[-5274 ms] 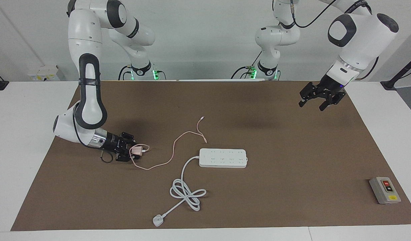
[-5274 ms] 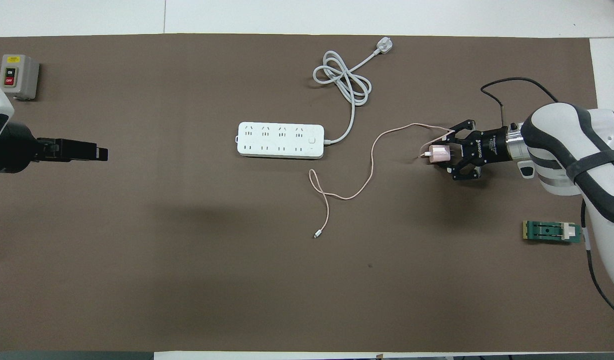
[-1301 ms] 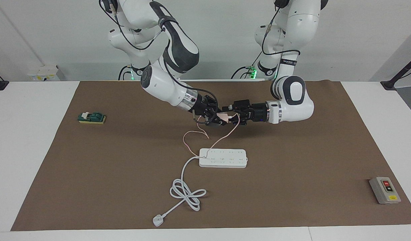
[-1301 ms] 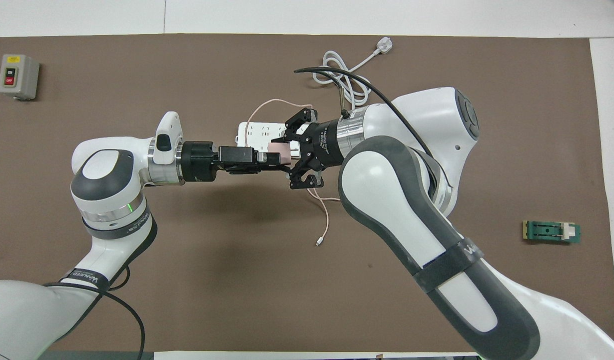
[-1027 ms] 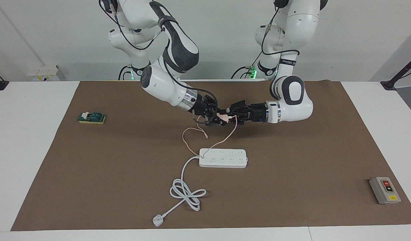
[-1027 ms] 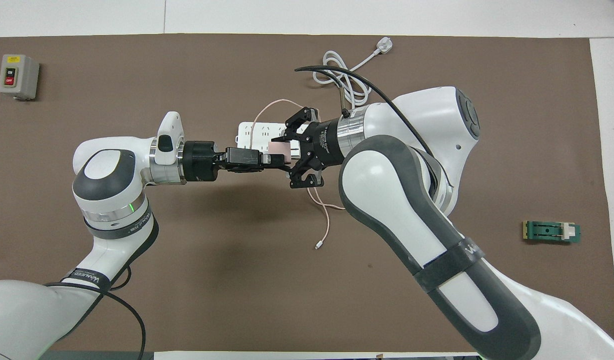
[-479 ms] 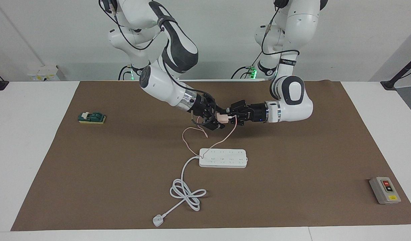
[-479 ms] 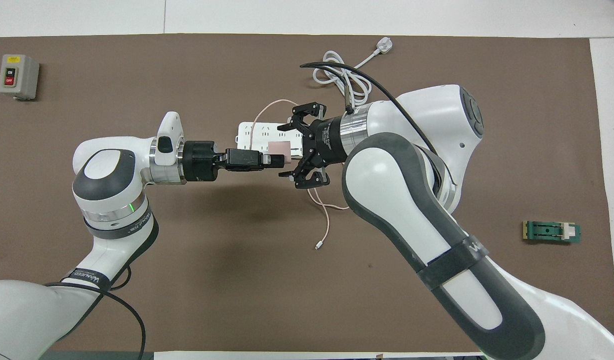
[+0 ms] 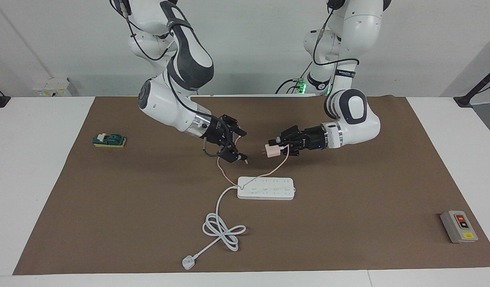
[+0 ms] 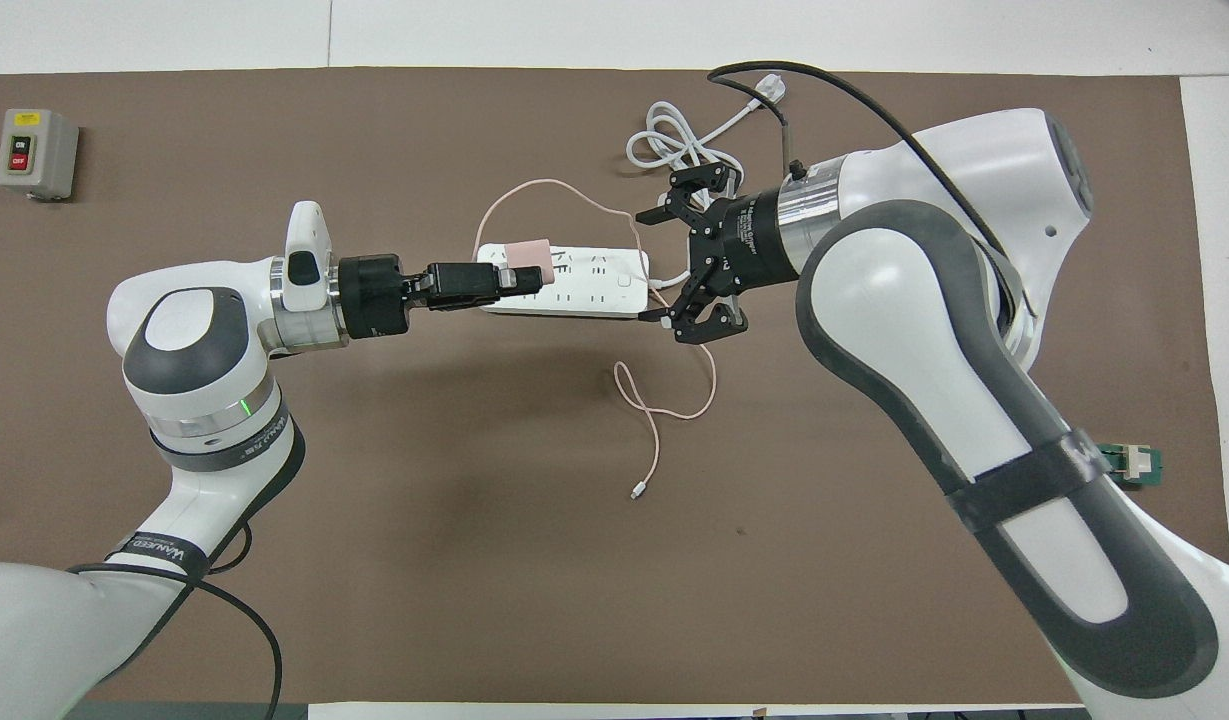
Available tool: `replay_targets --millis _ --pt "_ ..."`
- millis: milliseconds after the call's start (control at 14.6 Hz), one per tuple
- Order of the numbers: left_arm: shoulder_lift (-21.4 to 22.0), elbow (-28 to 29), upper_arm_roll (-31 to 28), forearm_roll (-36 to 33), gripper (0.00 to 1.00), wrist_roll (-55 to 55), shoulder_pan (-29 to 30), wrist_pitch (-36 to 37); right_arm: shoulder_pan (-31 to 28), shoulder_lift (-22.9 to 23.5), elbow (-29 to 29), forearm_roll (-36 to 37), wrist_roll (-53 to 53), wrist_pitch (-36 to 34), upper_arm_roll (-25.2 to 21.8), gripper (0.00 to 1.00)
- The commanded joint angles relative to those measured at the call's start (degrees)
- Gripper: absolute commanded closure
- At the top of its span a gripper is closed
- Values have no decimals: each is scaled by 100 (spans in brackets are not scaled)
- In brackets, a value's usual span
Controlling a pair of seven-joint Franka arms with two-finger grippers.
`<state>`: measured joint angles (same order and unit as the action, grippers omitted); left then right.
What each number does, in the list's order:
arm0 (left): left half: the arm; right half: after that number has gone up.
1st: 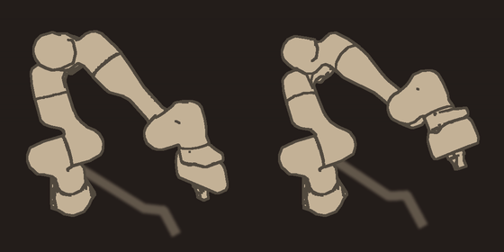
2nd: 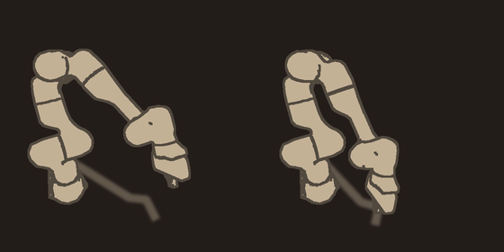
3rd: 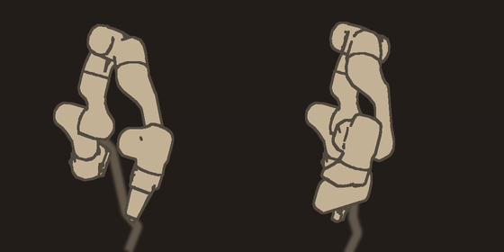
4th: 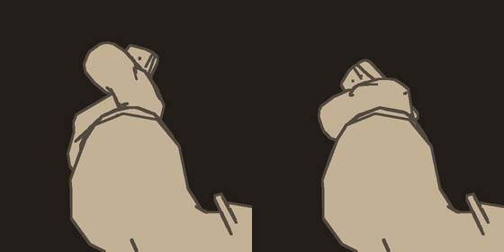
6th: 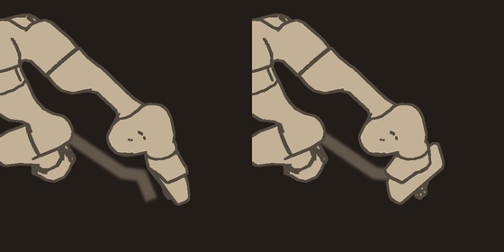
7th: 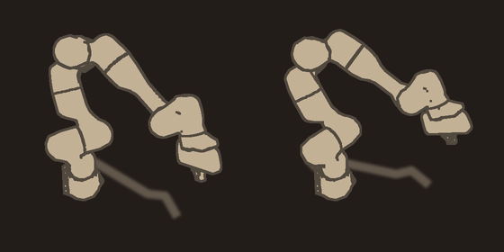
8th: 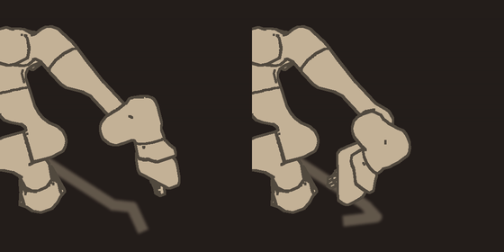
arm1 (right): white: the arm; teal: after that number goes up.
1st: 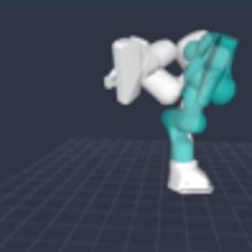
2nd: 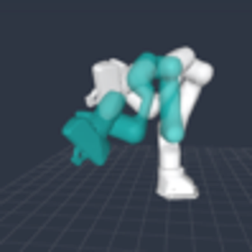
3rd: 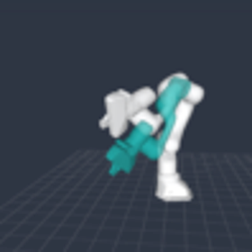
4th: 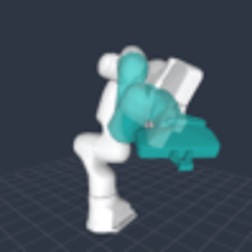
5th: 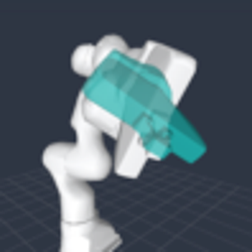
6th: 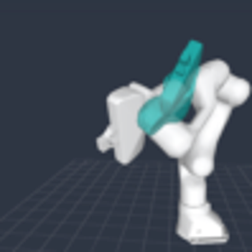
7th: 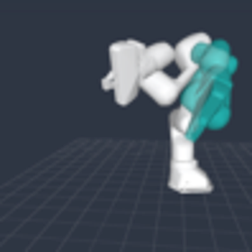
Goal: Plug charger into power strip
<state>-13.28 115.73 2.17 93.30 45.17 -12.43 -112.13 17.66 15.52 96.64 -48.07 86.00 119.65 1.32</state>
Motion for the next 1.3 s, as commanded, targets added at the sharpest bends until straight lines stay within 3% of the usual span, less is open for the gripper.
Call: replay_targets --millis 0,205,411,616,890,1027,1233 --pt "282 28 -32 -372 100 -245 -31 -510 -43 -330 48 788 40 -108 35 0" --pt "537 28 -32 -1013 100 -876 -5 -757 -209 -523 48 1343 -284 -441 35 0" --pt "704 46 -50 -2381 100 -1449 371 -627 -622 -752 39 1581 -1196 -1064 35 0" --pt "827 72 -67 -3446 100 -2036 837 -30 -939 -1068 48 2107 -2618 -1697 35 0" --pt "1310 -190 -68 -5547 100 -3801 1040 655 -1142 -1455 57 3039 -4719 -2375 35 0" --pt "1390 -393 -68 -6111 100 -4235 1216 1191 -1203 -1569 57 3522 -5835 -2560 35 0" --pt "1504 -429 -68 -6684 100 -3965 1542 1597 -1282 -1780 48 4199 -7339 -2762 35 0"
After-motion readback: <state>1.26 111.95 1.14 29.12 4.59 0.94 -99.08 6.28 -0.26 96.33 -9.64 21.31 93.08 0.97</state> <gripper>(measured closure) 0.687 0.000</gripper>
